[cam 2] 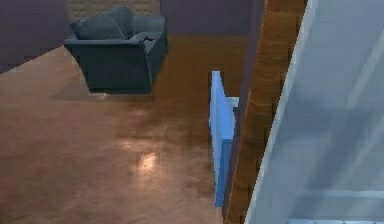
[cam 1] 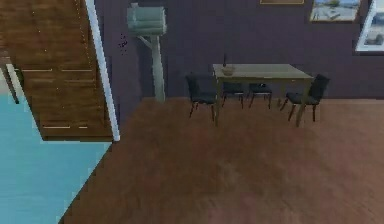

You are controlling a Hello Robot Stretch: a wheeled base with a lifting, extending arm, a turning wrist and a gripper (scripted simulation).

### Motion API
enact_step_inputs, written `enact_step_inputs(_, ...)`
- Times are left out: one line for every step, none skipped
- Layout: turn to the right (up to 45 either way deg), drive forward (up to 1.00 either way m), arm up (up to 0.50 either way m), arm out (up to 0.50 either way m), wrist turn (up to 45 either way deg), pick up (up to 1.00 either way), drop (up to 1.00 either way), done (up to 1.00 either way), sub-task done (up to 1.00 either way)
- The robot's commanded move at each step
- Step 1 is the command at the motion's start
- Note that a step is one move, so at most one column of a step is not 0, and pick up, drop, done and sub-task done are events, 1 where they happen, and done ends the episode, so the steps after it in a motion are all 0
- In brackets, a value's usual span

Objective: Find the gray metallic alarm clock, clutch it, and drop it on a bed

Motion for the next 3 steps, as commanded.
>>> enact_step_inputs(0.0, 0.25, 0.00, 0.00, 0.0, 0.00, 0.00, 0.00, 0.00)
enact_step_inputs(45.0, 0.00, 0.00, 0.00, 0.0, 0.00, 0.00, 0.00, 0.00)
enact_step_inputs(3.0, 0.00, 0.00, 0.00, 0.0, 0.00, 0.00, 0.00, 0.00)
